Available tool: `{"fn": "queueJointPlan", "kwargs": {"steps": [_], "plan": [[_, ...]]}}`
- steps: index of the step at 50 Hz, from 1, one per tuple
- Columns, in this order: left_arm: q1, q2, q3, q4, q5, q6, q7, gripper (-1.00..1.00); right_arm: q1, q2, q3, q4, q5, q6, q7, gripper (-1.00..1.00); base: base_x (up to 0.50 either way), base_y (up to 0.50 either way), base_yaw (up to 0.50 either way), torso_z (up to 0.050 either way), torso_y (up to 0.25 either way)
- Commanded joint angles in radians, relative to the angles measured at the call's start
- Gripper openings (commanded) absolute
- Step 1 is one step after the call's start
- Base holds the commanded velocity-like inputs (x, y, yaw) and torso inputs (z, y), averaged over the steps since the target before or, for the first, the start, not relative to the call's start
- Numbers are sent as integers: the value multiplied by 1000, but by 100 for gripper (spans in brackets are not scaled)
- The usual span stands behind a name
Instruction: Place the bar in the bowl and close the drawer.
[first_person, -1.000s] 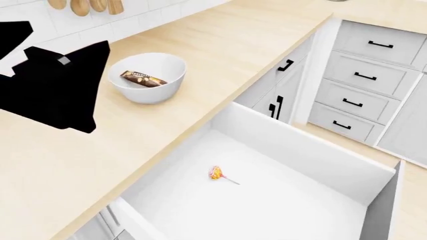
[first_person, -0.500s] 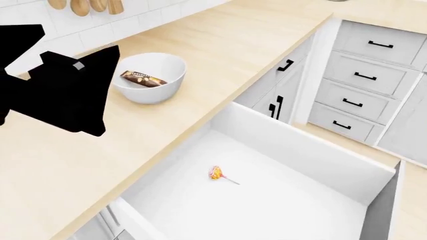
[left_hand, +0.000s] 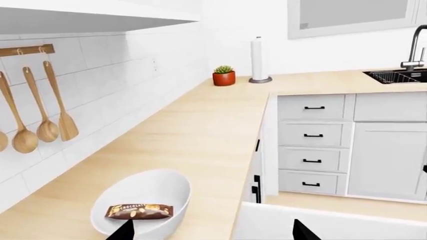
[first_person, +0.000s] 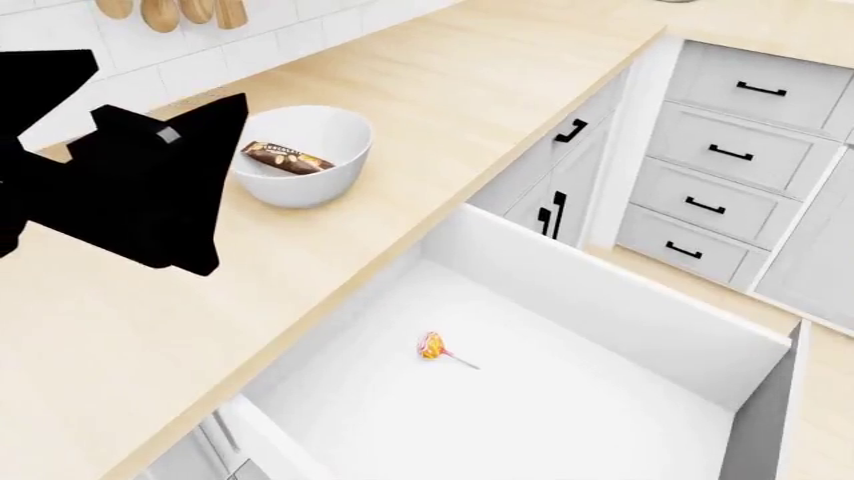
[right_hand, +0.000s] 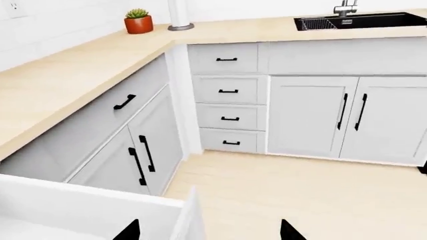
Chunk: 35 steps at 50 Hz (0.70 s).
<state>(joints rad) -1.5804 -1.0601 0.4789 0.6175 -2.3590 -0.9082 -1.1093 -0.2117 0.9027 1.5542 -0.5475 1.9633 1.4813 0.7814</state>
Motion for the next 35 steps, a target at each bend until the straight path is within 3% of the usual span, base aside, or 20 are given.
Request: {"fn": "queueJointPlan", "kwargs": {"steps": [1,8,15,25,35], "plan": [[-8,5,8,1,-4,1,-5,100,-44,-102,99,7,-129,73,-208,100,0,0,0,0,0],[-4,7,11,3,-1,3,-4,100,-74,-154,40,-19,-402,51,-526,100,0,0,0,0,0],[-5,15,18,4,0,4,-6,100,-178,-151,-111,-57,-700,-92,-830,100,0,0,0,0,0],[-11,22,25,5,-2,4,-6,100,-289,-142,-309,-57,-953,-276,-965,100,0,0,0,0,0],[-10,26,29,4,3,4,-1,100,-315,-117,-409,-15,-1057,-374,-1019,100,0,0,0,0,0]]}}
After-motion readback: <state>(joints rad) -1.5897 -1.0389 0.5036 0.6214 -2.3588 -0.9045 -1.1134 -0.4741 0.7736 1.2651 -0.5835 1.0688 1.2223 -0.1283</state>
